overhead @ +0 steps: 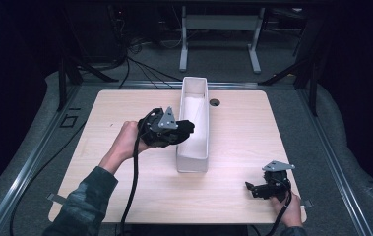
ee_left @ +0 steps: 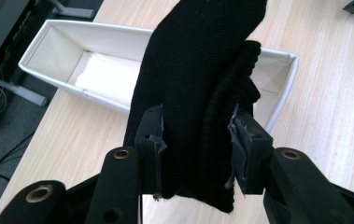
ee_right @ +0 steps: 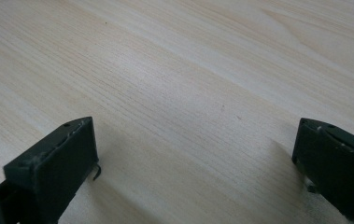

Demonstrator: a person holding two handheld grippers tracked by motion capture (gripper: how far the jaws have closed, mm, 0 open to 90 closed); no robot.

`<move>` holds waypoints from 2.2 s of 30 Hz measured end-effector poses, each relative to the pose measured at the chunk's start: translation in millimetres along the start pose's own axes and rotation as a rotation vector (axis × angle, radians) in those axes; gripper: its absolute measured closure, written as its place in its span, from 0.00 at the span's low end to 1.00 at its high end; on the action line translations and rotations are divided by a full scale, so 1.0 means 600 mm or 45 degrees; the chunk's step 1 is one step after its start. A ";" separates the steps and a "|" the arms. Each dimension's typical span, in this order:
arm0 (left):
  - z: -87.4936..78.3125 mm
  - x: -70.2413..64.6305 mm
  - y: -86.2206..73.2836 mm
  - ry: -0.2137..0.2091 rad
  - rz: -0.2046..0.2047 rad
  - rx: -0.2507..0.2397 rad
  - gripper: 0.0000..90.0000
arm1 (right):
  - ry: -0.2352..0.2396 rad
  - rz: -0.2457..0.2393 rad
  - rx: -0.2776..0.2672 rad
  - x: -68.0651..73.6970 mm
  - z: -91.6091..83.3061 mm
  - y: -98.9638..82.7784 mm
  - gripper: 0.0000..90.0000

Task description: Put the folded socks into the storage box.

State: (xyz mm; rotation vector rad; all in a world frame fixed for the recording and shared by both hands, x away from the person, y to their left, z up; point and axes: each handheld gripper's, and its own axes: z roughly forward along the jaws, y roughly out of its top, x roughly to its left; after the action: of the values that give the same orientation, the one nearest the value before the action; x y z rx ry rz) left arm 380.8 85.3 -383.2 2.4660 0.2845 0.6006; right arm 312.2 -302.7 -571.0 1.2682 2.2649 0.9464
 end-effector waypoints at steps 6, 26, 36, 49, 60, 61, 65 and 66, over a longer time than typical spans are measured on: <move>0.020 -0.003 0.004 -0.042 0.004 0.012 0.67 | 0.000 0.000 0.001 0.000 0.000 0.000 0.00; 0.069 -0.020 0.019 -0.112 0.016 0.033 0.67 | 0.000 0.000 0.000 0.000 0.000 0.000 0.00; 0.093 -0.028 0.018 -0.153 0.003 0.045 0.67 | 0.000 0.000 0.000 0.000 0.000 0.000 0.00; 0.113 -0.032 0.019 -0.190 0.007 0.092 0.65 | 0.000 0.000 0.000 0.000 0.000 0.000 0.00; 0.124 -0.035 0.021 -0.213 0.004 0.100 0.65 | 0.000 0.000 0.000 0.000 0.000 0.000 0.00; 0.124 -0.035 0.021 -0.215 0.004 0.102 0.65 | 0.000 0.001 0.000 0.000 0.000 0.000 0.00; 0.125 -0.034 0.020 -0.225 -0.002 0.110 0.65 | 0.000 0.000 0.000 0.000 0.000 0.000 0.00; 0.125 -0.034 0.020 -0.226 -0.003 0.111 0.65 | 0.000 0.000 0.000 0.000 0.000 0.000 0.00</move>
State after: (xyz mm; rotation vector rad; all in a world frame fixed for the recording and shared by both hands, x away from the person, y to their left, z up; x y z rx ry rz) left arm 399.6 32.1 -438.2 2.5822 0.2479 0.3713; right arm 312.2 -302.7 -571.0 1.2683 2.2648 0.9465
